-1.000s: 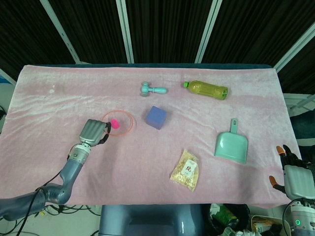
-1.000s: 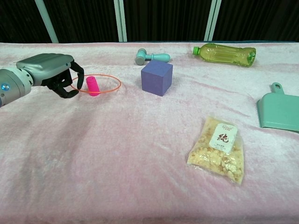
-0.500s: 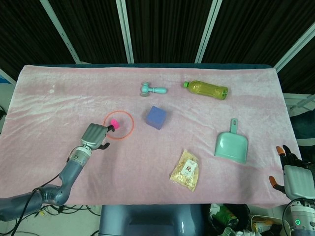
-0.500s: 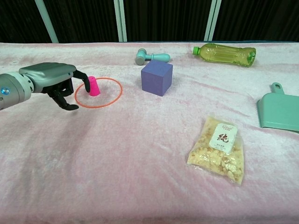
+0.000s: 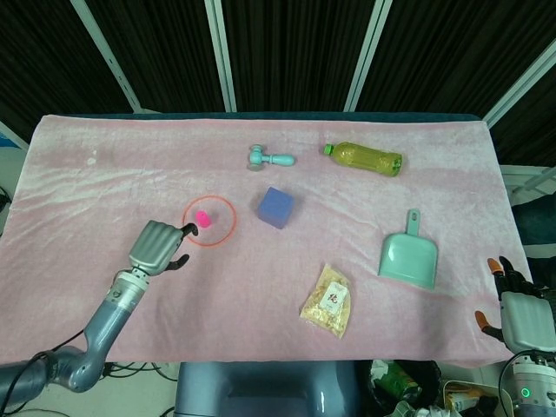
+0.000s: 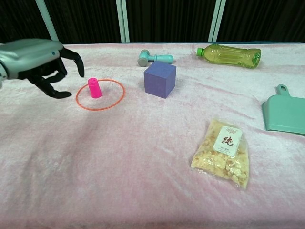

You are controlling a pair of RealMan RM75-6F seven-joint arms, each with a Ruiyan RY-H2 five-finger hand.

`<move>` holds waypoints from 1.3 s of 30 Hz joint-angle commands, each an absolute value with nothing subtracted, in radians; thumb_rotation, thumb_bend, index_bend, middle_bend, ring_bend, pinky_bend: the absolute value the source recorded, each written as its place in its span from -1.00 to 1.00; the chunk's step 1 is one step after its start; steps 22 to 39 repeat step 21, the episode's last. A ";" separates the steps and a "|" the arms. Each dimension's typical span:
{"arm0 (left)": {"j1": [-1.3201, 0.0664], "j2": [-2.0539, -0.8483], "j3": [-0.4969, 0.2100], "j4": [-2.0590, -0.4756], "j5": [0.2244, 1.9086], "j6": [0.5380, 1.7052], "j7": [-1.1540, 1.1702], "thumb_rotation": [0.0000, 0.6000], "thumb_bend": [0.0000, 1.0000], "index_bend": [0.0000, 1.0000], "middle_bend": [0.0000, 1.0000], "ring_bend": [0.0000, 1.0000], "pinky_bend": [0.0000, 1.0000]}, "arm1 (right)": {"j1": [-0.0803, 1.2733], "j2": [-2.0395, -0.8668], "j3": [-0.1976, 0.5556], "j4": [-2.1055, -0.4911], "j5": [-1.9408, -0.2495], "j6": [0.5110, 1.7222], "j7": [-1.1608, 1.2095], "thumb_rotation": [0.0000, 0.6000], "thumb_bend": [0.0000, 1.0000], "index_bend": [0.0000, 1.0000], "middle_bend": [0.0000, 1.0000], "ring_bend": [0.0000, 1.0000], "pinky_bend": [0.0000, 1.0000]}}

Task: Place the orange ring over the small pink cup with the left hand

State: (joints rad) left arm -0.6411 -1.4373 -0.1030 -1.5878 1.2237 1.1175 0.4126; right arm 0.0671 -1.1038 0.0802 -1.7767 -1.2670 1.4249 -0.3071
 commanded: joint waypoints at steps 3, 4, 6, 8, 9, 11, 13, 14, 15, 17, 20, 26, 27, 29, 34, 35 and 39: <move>-0.455 -1.246 -0.011 -1.838 1.325 1.378 0.489 1.00 -0.53 -0.43 -0.31 -0.43 0.15 | 0.067 -1.104 0.080 -1.775 -1.268 1.428 -0.308 1.00 -0.57 -0.87 -0.93 -0.74 -0.57; -0.432 -1.223 0.002 -1.856 1.334 1.401 0.476 1.00 -0.55 -0.48 -0.45 -0.55 -0.03 | 0.067 -1.104 0.081 -1.775 -1.267 1.429 -0.308 1.00 -0.57 -0.87 -0.93 -0.74 -0.57; -0.380 -1.187 0.020 -1.870 1.353 1.460 0.436 1.00 -0.58 -0.53 -0.59 -0.66 -0.24 | 0.066 -1.105 0.083 -1.777 -1.265 1.430 -0.309 1.00 -0.57 -0.87 -0.93 -0.74 -0.57; -0.347 -1.174 0.031 -1.868 1.365 1.497 0.410 1.00 -0.63 -0.55 -0.65 -0.74 -0.40 | 0.067 -1.105 0.081 -1.778 -1.267 1.429 -0.310 1.00 -0.57 -0.87 -0.93 -0.74 -0.57; -0.320 -1.163 0.043 -1.866 1.372 1.521 0.388 1.00 -0.64 -0.56 -0.66 -0.76 -0.46 | 0.067 -1.105 0.080 -1.777 -1.270 1.428 -0.311 1.00 -0.57 -0.87 -0.93 -0.74 -0.57; -0.277 -1.138 0.070 -1.868 1.376 1.543 0.335 1.00 -0.71 -0.59 -0.69 -0.84 -0.58 | 0.067 -1.105 0.080 -1.777 -1.271 1.429 -0.310 1.00 -0.57 -0.87 -0.93 -0.74 -0.57; -0.249 -1.113 0.091 -1.879 1.373 1.543 0.291 1.00 -0.73 -0.62 -0.72 -0.88 -0.65 | 0.067 -1.105 0.081 -1.777 -1.271 1.430 -0.308 1.00 -0.57 -0.87 -0.93 -0.74 -0.57; -0.235 -1.097 0.101 -1.884 1.374 1.542 0.265 1.00 -0.73 -0.63 -0.72 -0.88 -0.66 | 0.067 -1.105 0.081 -1.777 -1.272 1.431 -0.307 1.00 -0.57 -0.87 -0.93 -0.74 -0.57; -0.221 -1.084 0.109 -1.884 1.375 1.545 0.240 1.00 -0.73 -0.63 -0.73 -0.88 -0.67 | 0.067 -1.105 0.082 -1.777 -1.274 1.432 -0.306 1.00 -0.57 -0.87 -0.93 -0.74 -0.57; -0.200 -1.071 0.116 -1.876 1.380 1.554 0.214 1.00 -0.73 -0.64 -0.74 -0.88 -0.68 | 0.066 -1.105 0.081 -1.776 -1.276 1.433 -0.304 1.00 -0.57 -0.87 -0.93 -0.74 -0.57; -0.173 -1.062 0.125 -1.860 1.385 1.563 0.193 1.00 -0.73 -0.64 -0.76 -0.88 -0.69 | 0.066 -1.105 0.079 -1.775 -1.280 1.433 -0.304 1.00 -0.57 -0.87 -0.93 -0.74 -0.57; -0.167 -1.059 0.126 -1.857 1.384 1.560 0.186 1.00 -0.73 -0.65 -0.76 -0.88 -0.69 | 0.066 -1.105 0.079 -1.775 -1.282 1.434 -0.304 1.00 -0.57 -0.87 -0.93 -0.74 -0.57; -0.167 -1.059 0.126 -1.857 1.384 1.560 0.186 1.00 -0.73 -0.65 -0.76 -0.88 -0.69 | 0.066 -1.105 0.079 -1.775 -1.282 1.434 -0.304 1.00 -0.57 -0.87 -0.93 -0.74 -0.57; -0.167 -1.059 0.126 -1.857 1.384 1.560 0.186 1.00 -0.73 -0.65 -0.76 -0.88 -0.69 | 0.066 -1.105 0.079 -1.775 -1.282 1.434 -0.304 1.00 -0.57 -0.87 -0.93 -0.74 -0.57; -0.167 -1.059 0.126 -1.857 1.384 1.560 0.186 1.00 -0.73 -0.65 -0.76 -0.88 -0.69 | 0.066 -1.105 0.079 -1.775 -1.282 1.434 -0.304 1.00 -0.57 -0.87 -0.93 -0.74 -0.57; -0.167 -1.059 0.126 -1.857 1.384 1.560 0.186 1.00 -0.73 -0.65 -0.76 -0.88 -0.69 | 0.066 -1.105 0.079 -1.775 -1.282 1.434 -0.304 1.00 -0.57 -0.87 -0.93 -0.74 -0.57; -0.167 -1.059 0.126 -1.857 1.384 1.560 0.186 1.00 -0.73 -0.65 -0.76 -0.88 -0.69 | 0.066 -1.105 0.079 -1.775 -1.282 1.434 -0.304 1.00 -0.57 -0.87 -0.93 -0.74 -0.57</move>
